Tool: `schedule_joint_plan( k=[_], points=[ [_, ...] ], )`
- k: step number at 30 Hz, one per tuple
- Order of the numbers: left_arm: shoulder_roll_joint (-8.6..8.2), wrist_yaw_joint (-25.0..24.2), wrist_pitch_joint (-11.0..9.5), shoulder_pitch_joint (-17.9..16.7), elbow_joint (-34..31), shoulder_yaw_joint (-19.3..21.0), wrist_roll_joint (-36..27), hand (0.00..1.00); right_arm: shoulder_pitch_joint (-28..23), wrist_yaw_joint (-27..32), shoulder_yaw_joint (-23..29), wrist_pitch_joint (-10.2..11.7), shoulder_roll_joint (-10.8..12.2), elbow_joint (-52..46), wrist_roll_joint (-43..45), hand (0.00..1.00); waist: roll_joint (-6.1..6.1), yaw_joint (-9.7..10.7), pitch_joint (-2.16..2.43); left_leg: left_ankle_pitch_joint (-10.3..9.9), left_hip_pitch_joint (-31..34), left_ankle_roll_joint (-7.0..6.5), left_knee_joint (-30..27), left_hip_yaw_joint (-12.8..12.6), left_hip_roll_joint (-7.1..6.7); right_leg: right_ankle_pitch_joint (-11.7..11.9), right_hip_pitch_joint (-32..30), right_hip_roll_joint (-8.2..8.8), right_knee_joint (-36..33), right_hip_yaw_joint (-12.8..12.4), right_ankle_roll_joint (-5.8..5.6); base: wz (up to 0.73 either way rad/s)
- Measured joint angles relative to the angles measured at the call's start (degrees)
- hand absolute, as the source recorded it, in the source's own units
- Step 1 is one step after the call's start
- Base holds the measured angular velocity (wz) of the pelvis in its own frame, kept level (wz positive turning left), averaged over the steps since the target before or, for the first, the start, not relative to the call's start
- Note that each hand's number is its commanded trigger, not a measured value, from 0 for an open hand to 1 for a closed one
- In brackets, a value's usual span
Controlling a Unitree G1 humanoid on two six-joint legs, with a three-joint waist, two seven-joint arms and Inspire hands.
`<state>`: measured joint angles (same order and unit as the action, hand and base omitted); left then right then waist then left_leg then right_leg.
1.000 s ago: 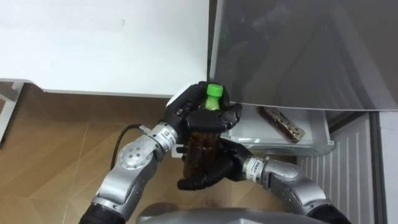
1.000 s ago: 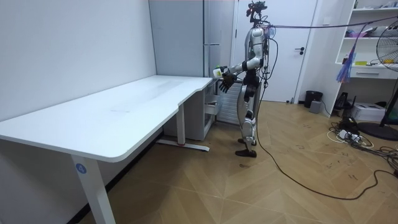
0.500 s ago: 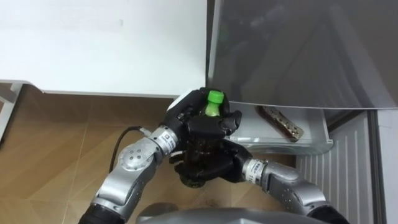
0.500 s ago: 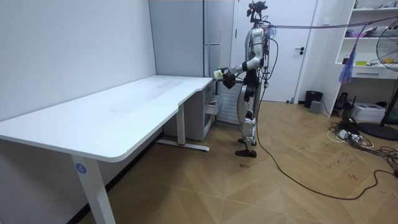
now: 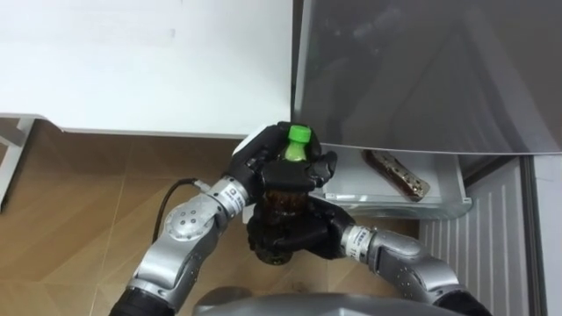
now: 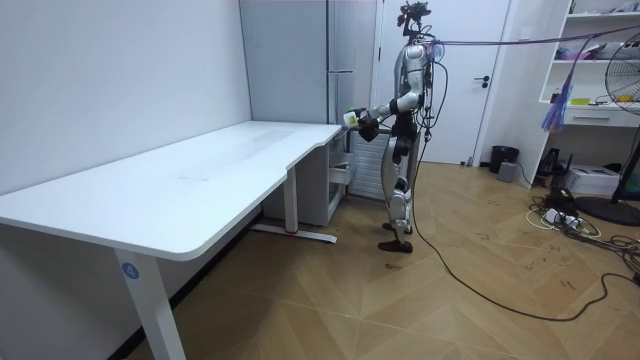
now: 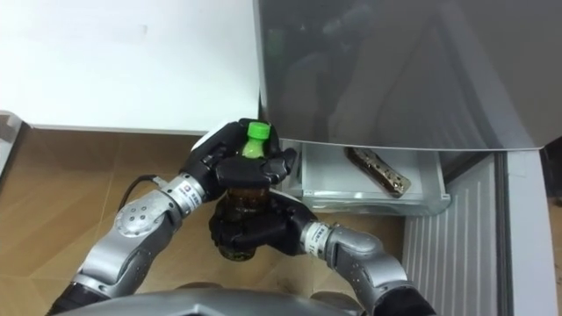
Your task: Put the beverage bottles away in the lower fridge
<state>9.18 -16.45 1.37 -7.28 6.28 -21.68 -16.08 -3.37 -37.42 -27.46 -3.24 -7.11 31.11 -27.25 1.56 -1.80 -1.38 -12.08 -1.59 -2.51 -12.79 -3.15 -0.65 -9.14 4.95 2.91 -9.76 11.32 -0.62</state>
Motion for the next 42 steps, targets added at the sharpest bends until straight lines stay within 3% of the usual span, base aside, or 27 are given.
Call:
schedule_joint_plan(
  k=[4,6,7,8,22,31,42],
  points=[
    [-0.04,0.01,0.0,0.0,0.0,0.01,0.01,0.96,0.0,0.0,0.0,0.07,0.02,0.09,-0.04,1.0,0.0,-0.02,0.0,0.0,0.0,0.0,0.03,-0.04,0.0,0.0,-0.02,0.0,0.0,-0.01,0.0,0.0],
    [-0.05,0.01,0.0,0.0,0.0,0.03,0.03,0.64,0.0,-0.01,-0.01,0.08,0.04,0.11,-0.05,1.0,0.0,-0.03,0.0,0.0,0.02,0.0,0.03,-0.01,-0.01,0.0,-0.02,-0.01,0.01,0.02,0.0,0.0],
    [-0.04,0.01,0.0,0.0,0.0,0.04,0.03,0.22,0.0,-0.01,-0.01,0.08,0.05,0.13,-0.07,1.0,0.0,-0.04,0.0,0.0,0.03,0.0,0.03,0.0,-0.01,0.0,-0.02,-0.02,0.01,0.04,0.0,0.0],
    [-0.04,0.01,0.0,0.0,0.0,0.05,0.03,0.0,0.0,-0.01,-0.01,0.08,0.06,0.15,-0.09,1.0,0.0,-0.04,0.0,0.0,0.04,0.0,0.03,0.0,-0.02,0.0,-0.02,-0.02,0.01,0.04,0.0,0.0],
    [0.33,0.71,0.0,0.44,-0.11,0.55,1.37,0.0,0.58,-0.18,0.1,0.76,0.15,2.68,-0.41,1.0,0.02,0.14,-0.01,-0.01,0.22,0.01,0.09,0.3,-0.06,0.0,-0.03,-0.04,0.12,0.36,0.0,0.0],
    [0.38,1.4,-0.09,1.17,-5.67,2.29,2.14,0.0,0.79,-0.11,0.6,1.89,0.14,2.29,-1.45,1.0,-0.05,0.26,-0.01,0.0,-0.06,0.01,0.07,0.39,-0.04,0.0,0.27,-0.04,0.16,-0.02,0.0,0.0],
    [0.64,3.37,-0.09,1.48,-8.56,2.2,2.91,0.0,0.79,-0.13,1.05,1.96,-0.34,2.42,-2.1,1.0,-1.5,0.32,-0.39,-0.01,0.26,0.0,-0.17,0.57,0.04,0.0,-0.03,0.01,0.05,-0.33,0.0,0.0]
  ],
)
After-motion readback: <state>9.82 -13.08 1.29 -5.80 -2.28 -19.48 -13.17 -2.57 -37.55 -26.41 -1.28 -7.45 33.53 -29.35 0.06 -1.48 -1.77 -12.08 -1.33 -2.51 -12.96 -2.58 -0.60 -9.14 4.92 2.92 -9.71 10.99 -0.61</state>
